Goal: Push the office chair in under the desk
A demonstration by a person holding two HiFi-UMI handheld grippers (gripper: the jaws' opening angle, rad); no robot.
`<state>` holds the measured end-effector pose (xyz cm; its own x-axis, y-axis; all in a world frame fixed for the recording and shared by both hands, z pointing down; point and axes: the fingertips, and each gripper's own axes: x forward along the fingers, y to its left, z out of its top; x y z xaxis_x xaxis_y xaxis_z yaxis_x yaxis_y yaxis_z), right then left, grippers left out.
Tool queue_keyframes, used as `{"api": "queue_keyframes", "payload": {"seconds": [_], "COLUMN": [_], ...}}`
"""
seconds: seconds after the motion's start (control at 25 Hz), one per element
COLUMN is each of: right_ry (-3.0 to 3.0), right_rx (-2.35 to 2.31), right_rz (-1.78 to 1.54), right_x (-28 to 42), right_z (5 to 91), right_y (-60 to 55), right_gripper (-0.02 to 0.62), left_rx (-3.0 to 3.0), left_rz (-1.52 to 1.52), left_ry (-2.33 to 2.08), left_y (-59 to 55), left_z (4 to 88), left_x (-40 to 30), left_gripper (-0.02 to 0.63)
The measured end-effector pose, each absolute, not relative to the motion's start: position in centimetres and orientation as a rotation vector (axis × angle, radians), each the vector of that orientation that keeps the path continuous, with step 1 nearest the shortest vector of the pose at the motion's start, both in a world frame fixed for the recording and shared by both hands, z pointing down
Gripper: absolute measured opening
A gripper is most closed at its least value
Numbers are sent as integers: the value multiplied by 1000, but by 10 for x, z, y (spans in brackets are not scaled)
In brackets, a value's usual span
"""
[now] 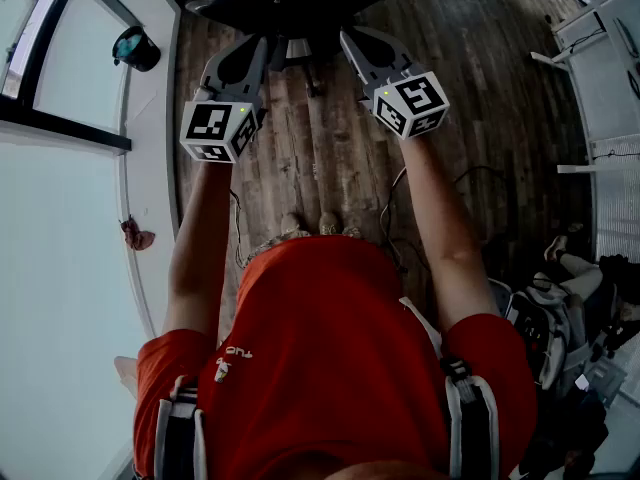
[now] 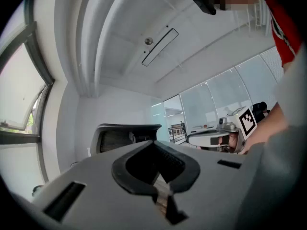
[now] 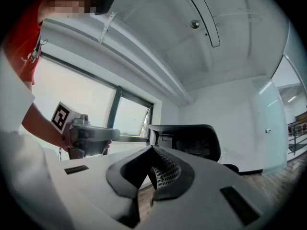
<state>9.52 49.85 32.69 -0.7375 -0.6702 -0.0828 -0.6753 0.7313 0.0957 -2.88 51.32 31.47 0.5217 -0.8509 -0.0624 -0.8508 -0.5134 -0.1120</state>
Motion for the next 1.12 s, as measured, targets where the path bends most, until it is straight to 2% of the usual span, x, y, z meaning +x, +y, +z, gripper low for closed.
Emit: {"api": "queue_keyframes", "payload": {"seconds": [0.6, 0.92, 1.0, 1.12], "right_ry": [2963, 3085, 3126, 3189], "right_rx": [-1075, -1155, -1176, -1193], "right_rz": [348, 514, 553, 605], "right_x": [123, 145, 149, 155], "right_z": [325, 337, 342, 350], "right_y": [476, 446, 435, 415], "right_gripper": [28, 32, 41, 103], "left_rx": [-2501, -2369, -2339, -2292], "left_rz": [-186, -376, -417, -493], "left_ry": [1493, 1587, 1582, 1562], "left_y": [493, 466, 457, 437], "left_z": [317, 325, 326, 331], "left_x": [-24, -64, -74, -89], "left_gripper": [11, 19, 42, 100]}}
